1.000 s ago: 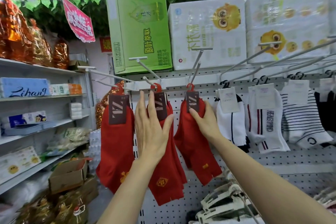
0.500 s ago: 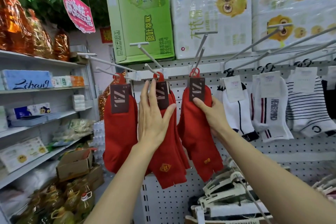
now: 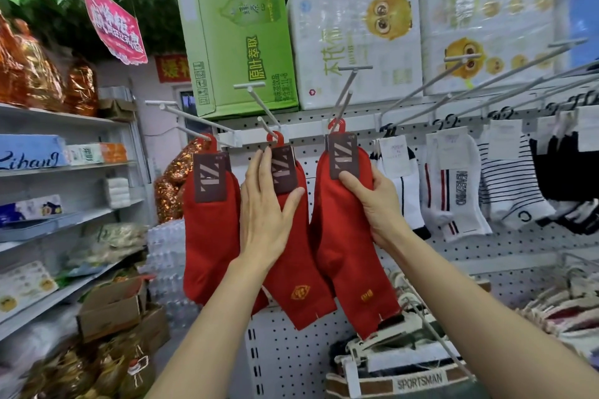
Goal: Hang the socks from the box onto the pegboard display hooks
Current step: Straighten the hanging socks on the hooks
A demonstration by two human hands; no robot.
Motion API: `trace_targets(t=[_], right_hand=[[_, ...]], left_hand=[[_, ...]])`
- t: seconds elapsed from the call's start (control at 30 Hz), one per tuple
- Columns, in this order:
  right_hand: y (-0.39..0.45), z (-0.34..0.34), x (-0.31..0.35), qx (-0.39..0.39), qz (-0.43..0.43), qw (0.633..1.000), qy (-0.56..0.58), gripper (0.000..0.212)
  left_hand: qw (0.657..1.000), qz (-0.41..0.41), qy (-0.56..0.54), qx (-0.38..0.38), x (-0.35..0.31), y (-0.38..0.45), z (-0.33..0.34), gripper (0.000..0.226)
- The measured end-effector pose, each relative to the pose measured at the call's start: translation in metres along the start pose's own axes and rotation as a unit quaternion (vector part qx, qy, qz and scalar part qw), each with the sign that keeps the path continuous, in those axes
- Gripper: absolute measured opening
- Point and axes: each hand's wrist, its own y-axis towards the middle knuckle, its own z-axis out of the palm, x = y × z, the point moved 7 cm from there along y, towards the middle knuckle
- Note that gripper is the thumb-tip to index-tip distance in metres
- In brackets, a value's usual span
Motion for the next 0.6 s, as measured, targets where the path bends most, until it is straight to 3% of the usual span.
trace_targets(t=[0.27,0.4,0.47,0.53,0.6], right_hand=[[0.002,-0.004,0.005,0.013,0.014,0.999,-0.038,0.028],[0.008,-0.014,0.014,0.026,-0.035,0.993,-0.109,0.023],[0.009,-0.028,0.026,0.01,-0.117,0.97,-0.213,0.026],[0.011,-0.049,0.036,-0.022,-0.215,0.915,-0.34,0.03],[0.019,-0.074,0.037,-0.044,-0.248,0.872,-0.42,0.036]], left_hand=[[0.993,0.009,0.09,-0.081,-0.028,-0.003,0.005,0.071],[0.991,0.055,0.042,-0.113,-0.065,-0.005,0.009,0.064],[0.989,0.091,0.005,-0.118,-0.087,-0.01,0.016,0.056],[0.986,0.124,-0.031,-0.111,-0.109,-0.015,0.027,0.049],[0.986,0.143,-0.05,-0.074,-0.127,-0.019,0.049,0.046]])
